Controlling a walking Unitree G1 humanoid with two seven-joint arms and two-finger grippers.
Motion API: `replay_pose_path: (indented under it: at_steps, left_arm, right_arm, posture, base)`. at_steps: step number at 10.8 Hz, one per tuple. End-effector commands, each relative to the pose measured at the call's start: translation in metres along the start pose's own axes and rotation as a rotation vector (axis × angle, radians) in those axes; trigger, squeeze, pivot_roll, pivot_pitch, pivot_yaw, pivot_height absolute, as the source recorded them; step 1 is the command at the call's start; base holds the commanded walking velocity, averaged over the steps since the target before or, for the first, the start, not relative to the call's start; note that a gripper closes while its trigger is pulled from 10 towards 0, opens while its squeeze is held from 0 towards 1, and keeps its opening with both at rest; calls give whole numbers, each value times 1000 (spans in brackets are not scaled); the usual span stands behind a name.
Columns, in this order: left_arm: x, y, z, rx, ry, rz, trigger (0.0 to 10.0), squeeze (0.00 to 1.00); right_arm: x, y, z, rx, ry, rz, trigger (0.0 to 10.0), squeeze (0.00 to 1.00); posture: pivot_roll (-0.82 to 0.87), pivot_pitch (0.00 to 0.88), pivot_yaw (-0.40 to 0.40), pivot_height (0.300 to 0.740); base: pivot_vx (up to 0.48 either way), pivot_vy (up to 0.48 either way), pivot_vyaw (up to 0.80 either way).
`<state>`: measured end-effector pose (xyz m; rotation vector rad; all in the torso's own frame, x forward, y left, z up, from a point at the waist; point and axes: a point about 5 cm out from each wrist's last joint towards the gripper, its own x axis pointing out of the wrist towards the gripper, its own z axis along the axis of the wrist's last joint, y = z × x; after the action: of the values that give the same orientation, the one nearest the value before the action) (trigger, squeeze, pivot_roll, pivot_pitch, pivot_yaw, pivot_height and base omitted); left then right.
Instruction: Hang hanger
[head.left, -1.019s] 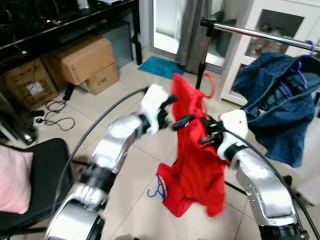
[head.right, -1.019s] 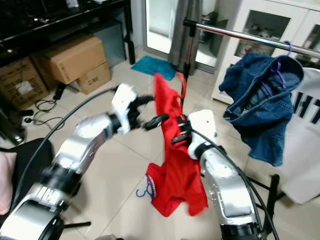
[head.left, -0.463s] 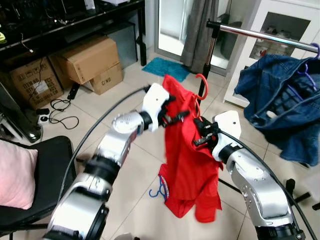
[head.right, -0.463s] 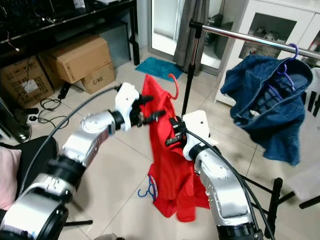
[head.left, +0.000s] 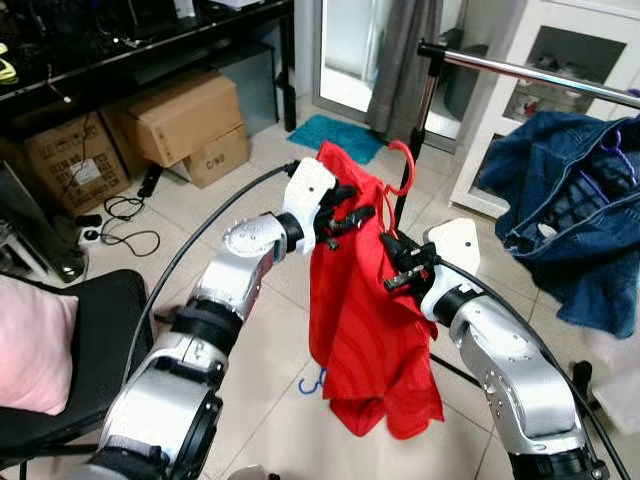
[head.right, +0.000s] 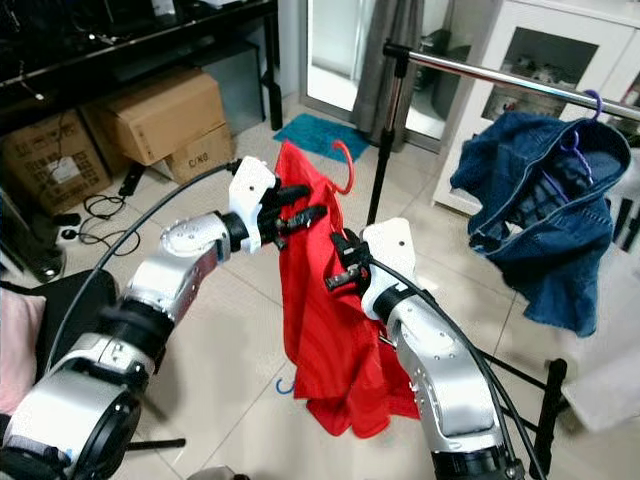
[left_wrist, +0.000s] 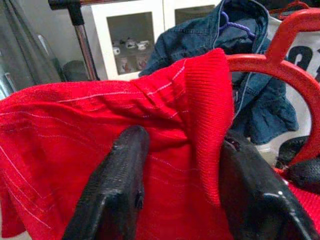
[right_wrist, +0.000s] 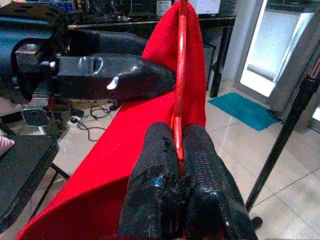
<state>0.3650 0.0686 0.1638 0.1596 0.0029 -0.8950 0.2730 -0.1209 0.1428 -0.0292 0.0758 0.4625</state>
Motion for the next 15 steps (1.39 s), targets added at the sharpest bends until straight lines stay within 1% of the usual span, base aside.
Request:
replay_pose_path:
  at_steps: [1, 4, 8, 10, 11, 12, 13, 14, 15]
  left_arm:
    - [2, 3, 4, 12, -5, 10, 0, 0]
    - [3, 5, 4, 14, -6, 5, 0, 0]
    - [0, 11, 6, 21, -13, 13, 0, 0]
    - [-3, 16, 5, 15, -9, 40, 0, 0]
    - [-4, 19, 6, 15, -14, 57, 0, 0]
    - [-5, 23, 18, 24, -57, 61, 0, 0]
    - [-6, 23, 30, 44, -94, 29, 0, 0]
    - [-9, 22, 43, 76, -120, -19, 0, 0]
    - [-14, 23, 50, 79, -135, -46, 0, 0]
  right_arm:
    - [-1, 4, 15, -10, -80, 34, 0, 0]
    - [-2, 5, 16, -11, -87, 47, 0, 0]
    - [0, 4, 15, -19, -74, 61, 0, 0]
    - [0, 3, 14, -34, -62, 57, 0, 0]
    - [1, -1, 13, -57, -44, 45, 0, 0]
    - [-1, -11, 1, -117, 51, 12, 0, 0]
    - [-4, -19, -10, -174, 134, -1, 0, 0]
    - [-10, -29, -20, -205, 205, -10, 0, 0]
    - [-16, -38, -25, -232, 250, -20, 0, 0]
  posture:
    - [-49, 0, -1, 740]
    - [-49, 0, -3, 740]
    - [-45, 0, -15, 740]
    - [-45, 0, -15, 740]
    - [-45, 0, -19, 740]
    - [-48, 0, -21, 740]
    - [-48, 0, -19, 740]
    - [-49, 0, -15, 740]
    - [-52, 0, -4, 740]
  base:
    - [0, 0, 0]
    - [0, 0, 0]
    - [0, 0, 0]
    - [0, 0, 0]
    - [0, 0, 0]
    - [0, 0, 0]
    - [0, 0, 0]
    - [0, 0, 0]
    - [0, 0, 0]
